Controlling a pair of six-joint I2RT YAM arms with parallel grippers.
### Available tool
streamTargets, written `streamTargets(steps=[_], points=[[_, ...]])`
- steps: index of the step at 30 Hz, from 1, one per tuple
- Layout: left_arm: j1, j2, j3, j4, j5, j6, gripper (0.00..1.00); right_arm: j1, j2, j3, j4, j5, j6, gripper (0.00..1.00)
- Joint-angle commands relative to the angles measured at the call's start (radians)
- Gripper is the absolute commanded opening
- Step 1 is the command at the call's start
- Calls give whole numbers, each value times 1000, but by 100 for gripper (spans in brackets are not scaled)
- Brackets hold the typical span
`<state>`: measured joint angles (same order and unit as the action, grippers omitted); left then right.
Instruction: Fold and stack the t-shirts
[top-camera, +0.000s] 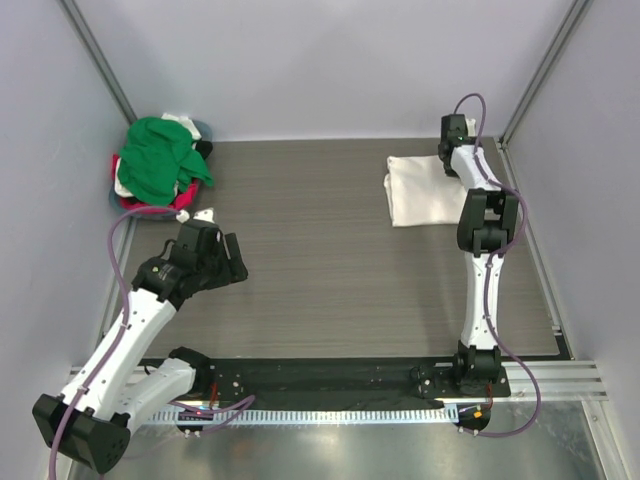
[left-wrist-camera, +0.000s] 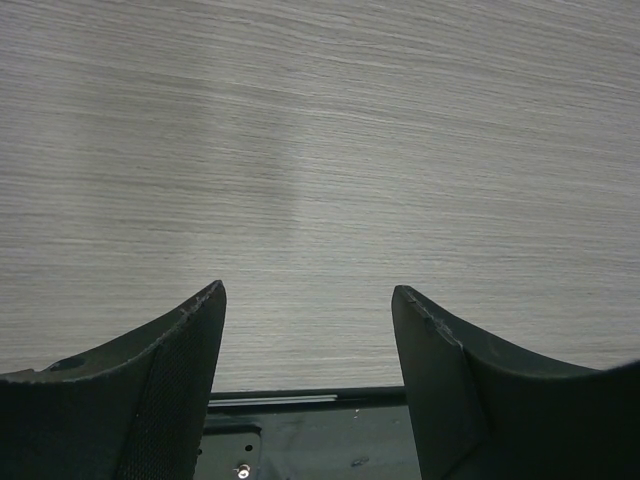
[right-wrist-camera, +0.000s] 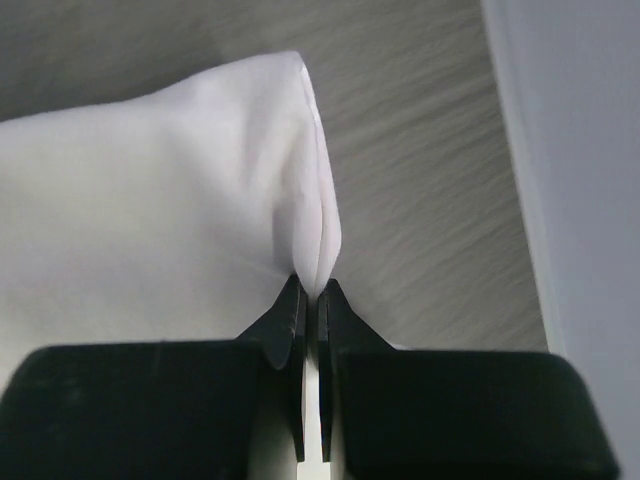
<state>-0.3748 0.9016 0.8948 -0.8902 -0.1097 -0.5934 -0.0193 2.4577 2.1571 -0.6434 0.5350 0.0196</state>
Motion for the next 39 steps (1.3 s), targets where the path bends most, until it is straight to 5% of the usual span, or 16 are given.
streamTargets(steps=[1,4,16,19,22,23,30,39], points=[[2,5,-2,33,2,10,68,-50,119,254,7,144,-38,1],[4,17,0,30,-5,10,68,-71,217,389,87,160,-61,1],[2,36,0,22,-24,0,66,-80,328,379,663,256,-211,7],[4,45,0,19,-25,-2,66,-80,349,388,775,292,-236,24],[4,54,0,19,-28,-3,66,-82,376,403,836,403,-256,93],[4,54,1,17,-30,-3,66,-82,373,400,838,434,-256,98],[2,22,1,19,-33,-3,66,-77,134,158,869,450,-167,100],[5,-78,-7,34,-41,-3,70,59,-316,-90,561,192,48,100]])
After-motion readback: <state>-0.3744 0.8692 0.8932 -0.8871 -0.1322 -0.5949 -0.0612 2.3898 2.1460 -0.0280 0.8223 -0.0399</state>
